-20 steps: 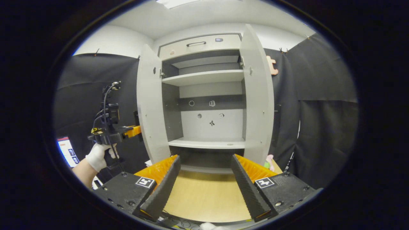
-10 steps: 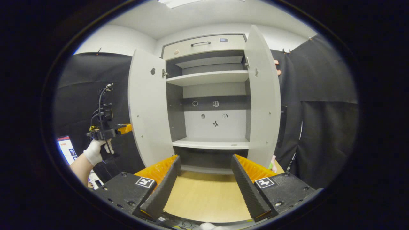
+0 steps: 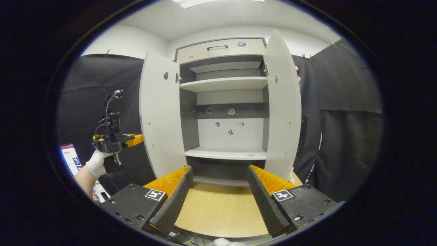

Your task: Open the right door of the double-door shoe cabinet with the right hand, and open the left door with the left hand.

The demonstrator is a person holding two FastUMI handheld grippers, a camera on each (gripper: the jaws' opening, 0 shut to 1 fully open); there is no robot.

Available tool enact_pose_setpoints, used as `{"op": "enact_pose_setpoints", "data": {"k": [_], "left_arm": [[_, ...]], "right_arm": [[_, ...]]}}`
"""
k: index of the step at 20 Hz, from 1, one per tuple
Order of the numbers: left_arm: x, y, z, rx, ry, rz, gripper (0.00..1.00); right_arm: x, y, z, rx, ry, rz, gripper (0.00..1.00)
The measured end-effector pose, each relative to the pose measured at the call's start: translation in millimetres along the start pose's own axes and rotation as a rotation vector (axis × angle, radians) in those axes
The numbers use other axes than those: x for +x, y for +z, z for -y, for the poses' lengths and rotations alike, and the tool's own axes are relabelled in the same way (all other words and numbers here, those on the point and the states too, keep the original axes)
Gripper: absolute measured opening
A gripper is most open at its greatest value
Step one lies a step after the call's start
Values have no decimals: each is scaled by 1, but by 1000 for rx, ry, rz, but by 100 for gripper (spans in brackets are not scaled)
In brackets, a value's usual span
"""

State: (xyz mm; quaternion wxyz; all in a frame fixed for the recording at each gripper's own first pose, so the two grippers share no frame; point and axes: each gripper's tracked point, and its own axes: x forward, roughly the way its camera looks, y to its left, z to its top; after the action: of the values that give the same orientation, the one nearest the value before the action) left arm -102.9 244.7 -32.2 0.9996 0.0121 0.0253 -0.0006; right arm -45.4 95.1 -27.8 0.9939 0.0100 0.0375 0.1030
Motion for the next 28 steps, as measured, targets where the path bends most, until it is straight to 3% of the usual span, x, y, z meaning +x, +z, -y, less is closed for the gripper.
{"op": "enact_pose_setpoints", "data": {"k": [2, 4, 6, 13, 21, 28], "left_arm": [[-11, -4, -11, -16, 25, 3, 52], [-22, -6, -14, -38, 33, 17, 79], [-35, -17, -16, -49, 53, -10, 98], [-89, -33, 28, -92, 51, -55, 98], [-145, 8, 137, -90, -34, -15, 98], [-174, 28, 179, -114, -32, 15, 97]], "right_arm": [[-2, 1, 5, 0, -21, 4, 99], [-2, 2, 11, 2, -43, 9, 99], [-3, 1, 18, 3, -63, 4, 99], [-1, 3, 42, 11, -89, 2, 99], [-19, 21, 72, -32, -108, 47, 99], [-27, 24, 93, -30, -90, 54, 99]]}}
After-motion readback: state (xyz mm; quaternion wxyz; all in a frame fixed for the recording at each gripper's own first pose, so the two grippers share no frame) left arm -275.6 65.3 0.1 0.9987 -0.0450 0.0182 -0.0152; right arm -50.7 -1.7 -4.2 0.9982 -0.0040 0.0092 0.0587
